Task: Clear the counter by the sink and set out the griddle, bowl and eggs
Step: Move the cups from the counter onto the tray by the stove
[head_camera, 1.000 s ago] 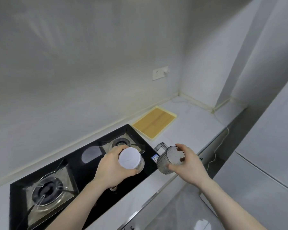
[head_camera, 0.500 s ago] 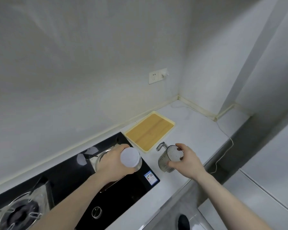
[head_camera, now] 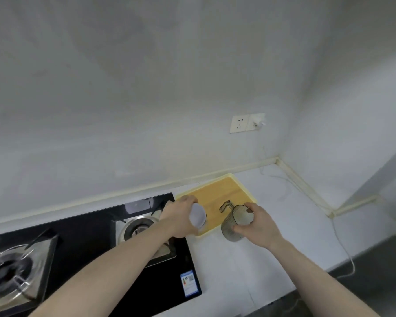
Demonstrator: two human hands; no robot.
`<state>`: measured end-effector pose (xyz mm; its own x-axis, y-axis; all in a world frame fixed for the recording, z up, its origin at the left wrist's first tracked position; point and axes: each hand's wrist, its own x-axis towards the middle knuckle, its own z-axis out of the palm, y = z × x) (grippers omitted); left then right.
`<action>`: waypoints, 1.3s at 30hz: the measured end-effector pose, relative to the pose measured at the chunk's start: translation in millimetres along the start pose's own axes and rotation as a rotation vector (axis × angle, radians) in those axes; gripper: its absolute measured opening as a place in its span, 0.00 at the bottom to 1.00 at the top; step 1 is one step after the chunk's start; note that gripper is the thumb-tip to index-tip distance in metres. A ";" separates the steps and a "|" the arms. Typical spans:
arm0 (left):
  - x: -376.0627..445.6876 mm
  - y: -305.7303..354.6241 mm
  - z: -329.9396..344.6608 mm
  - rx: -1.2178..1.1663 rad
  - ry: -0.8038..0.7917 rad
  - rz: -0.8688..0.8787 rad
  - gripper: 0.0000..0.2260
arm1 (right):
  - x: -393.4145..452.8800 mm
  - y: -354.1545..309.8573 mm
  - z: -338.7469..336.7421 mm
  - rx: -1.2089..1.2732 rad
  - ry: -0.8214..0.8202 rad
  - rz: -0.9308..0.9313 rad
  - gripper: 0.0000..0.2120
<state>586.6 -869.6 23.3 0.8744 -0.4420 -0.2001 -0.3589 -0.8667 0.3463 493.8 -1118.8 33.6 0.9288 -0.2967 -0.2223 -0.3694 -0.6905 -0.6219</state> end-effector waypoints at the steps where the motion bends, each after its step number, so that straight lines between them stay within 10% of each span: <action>1: 9.2 4.8 3.2 0.035 -0.007 0.003 0.37 | 8.6 3.0 -4.1 -0.010 -0.007 -0.006 0.43; 17: 103.6 17.7 79.5 0.216 -0.147 -0.029 0.32 | 91.7 35.1 -18.1 -0.127 -0.163 -0.058 0.38; 39: 24.0 25.6 98.3 0.091 -0.230 -0.198 0.47 | 169.6 11.3 70.7 -0.185 -0.330 -0.076 0.46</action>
<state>566.2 -925.1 -62.7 0.8373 -0.2943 -0.4608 -0.2261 -0.9537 0.1983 649.4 -1130.3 -64.3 0.9026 -0.0331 -0.4293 -0.2709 -0.8187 -0.5063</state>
